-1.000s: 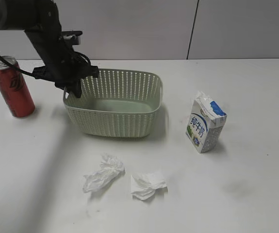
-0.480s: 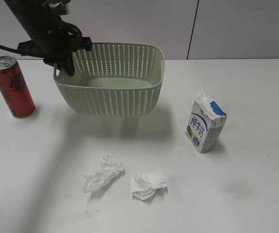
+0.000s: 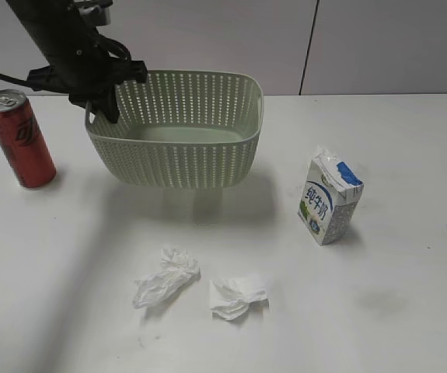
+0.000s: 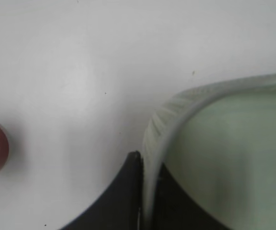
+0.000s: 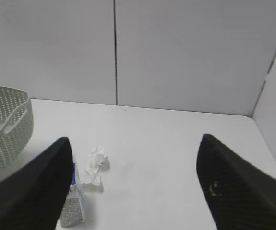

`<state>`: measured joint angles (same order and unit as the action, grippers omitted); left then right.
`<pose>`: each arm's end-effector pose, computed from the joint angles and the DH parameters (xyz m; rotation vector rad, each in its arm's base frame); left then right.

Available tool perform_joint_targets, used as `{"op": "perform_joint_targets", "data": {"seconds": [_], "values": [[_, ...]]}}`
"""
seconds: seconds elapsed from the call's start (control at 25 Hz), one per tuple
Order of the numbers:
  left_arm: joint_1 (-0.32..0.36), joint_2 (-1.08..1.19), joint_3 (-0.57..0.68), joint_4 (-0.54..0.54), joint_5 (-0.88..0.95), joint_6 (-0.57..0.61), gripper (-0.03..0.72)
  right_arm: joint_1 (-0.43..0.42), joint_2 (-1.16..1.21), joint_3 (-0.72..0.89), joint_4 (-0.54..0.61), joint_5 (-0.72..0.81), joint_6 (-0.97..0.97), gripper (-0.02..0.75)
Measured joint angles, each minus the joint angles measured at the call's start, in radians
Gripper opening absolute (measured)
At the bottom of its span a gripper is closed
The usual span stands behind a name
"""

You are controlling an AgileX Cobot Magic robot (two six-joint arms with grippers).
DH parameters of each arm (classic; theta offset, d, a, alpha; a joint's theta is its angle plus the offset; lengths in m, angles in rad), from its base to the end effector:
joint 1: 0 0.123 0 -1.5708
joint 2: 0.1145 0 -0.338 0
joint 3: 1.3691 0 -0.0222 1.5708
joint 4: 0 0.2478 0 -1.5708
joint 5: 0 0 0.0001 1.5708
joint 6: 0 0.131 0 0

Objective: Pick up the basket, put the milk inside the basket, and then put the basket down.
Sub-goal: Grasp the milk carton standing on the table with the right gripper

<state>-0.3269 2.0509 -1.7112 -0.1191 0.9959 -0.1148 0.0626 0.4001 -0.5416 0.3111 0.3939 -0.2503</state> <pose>0.4470 -0.1654 0.2390 0.2320 2.8309 -0.2544 0.0696 0.0198 0.3479 -0.1082 1.7176 0.1759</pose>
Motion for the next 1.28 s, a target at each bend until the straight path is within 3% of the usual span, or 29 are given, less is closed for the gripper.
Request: {"op": "perform_joint_targets", "data": {"seconds": [0.16,0.48,0.6,0.76,0.84,1.28], "values": [[0.000,0.000,0.000,-0.005,0.001,-0.001,0.000,0.000,0.256,-0.150,0.179,0.062,-0.192,0.653],[0.000,0.000,0.000,-0.006,0.001,-0.001,0.000,0.020,0.732,-0.414,0.219,0.314,-0.240,0.659],[0.000,0.000,0.000,-0.006,0.002,-0.001,0.000,0.103,0.872,-0.451,0.167,0.337,-0.190,0.657],[0.000,0.000,0.000,-0.006,0.006,-0.001,0.000,0.255,1.011,-0.466,-0.019,0.332,-0.016,0.655],[0.000,0.000,0.000,-0.006,0.007,-0.001,0.000,0.308,1.073,-0.466,-0.060,0.306,0.039,0.653],[0.000,0.000,0.000,-0.001,0.014,-0.001,0.000,0.343,1.342,-0.466,-0.133,0.113,0.177,0.638]]}}
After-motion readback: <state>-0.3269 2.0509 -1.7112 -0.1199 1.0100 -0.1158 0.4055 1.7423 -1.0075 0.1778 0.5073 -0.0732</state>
